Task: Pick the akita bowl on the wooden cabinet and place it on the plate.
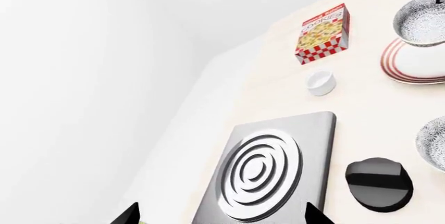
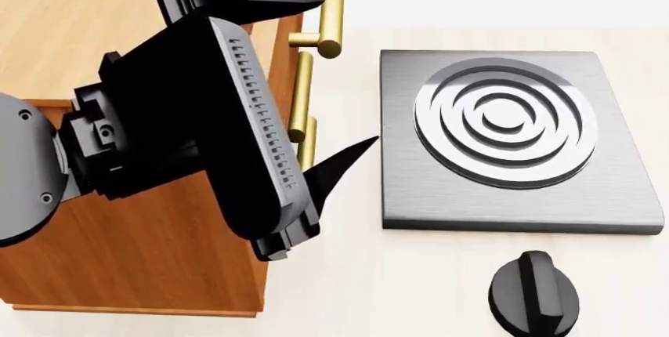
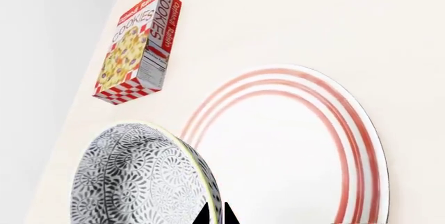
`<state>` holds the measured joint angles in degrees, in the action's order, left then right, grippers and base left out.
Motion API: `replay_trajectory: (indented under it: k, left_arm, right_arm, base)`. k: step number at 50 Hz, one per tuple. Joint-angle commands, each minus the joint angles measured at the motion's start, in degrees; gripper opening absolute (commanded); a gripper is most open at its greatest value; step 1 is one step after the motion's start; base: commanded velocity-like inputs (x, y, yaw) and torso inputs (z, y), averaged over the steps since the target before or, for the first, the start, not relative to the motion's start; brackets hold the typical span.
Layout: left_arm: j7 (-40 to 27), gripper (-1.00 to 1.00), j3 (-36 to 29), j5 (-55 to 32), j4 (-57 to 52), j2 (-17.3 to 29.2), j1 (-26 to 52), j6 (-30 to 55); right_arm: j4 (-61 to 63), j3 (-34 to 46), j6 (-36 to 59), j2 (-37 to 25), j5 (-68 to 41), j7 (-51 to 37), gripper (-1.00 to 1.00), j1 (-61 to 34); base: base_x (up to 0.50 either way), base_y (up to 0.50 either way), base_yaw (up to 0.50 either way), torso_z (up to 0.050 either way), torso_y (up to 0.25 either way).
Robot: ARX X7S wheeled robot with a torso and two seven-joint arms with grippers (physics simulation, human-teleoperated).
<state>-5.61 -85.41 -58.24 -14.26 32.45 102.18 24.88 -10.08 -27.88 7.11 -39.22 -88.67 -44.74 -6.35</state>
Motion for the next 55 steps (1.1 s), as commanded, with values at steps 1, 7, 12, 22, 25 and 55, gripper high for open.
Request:
replay_trajectory:
  k: [1,7,12,22,25,55]
  left_arm:
    - [0.12,1.0,-0.06,0.36,0.46,-0.12,-0.61,-0.19]
    - [0.41,1.0,-0.13,0.62,0.91,-0.37,-0.82,-0.28]
    - [0.46,1.0,-0.15,0.66,1.08,-0.56,-0.9,-0.15]
    - [0.7,1.0,-0.23,0.95,1.59,-0.79,-1.34,-0.25]
    - [0.62,1.0,-0.24,1.04,1.64,-0.86,-1.56,-0.33]
    - [0.42,1.0,-0.2,1.4,2.19,-1.08,-2.51,-0.12]
  right_arm:
    - [-1.4,2.33,1.94,-2.12,1.62,1.41,-1.0,-2.34]
    - [-2.83,2.12,1.59,-1.68,1.91,2.2,-1.0,-1.59]
    - [-4.06,1.57,1.23,-1.33,1.95,2.96,-1.0,-0.67]
    - [-4.18,0.57,0.33,-0.92,2.22,3.25,-1.0,0.41]
    - [-4.43,0.62,0.29,-0.93,2.31,3.36,-1.0,0.24]
    - [-9.55,1.87,0.14,-0.71,3.68,5.62,-1.0,-1.35]
  base:
    - [0.0,0.0,0.0,0.0,0.0]
    - [0.0,0.0,0.0,0.0,0.0]
    - [0.0,0.0,0.0,0.0,0.002]
    - [0.0,0.0,0.0,0.0,0.0]
    - [0.0,0.0,0.0,0.0,0.0]
    - [0.0,0.0,0.0,0.0,0.0]
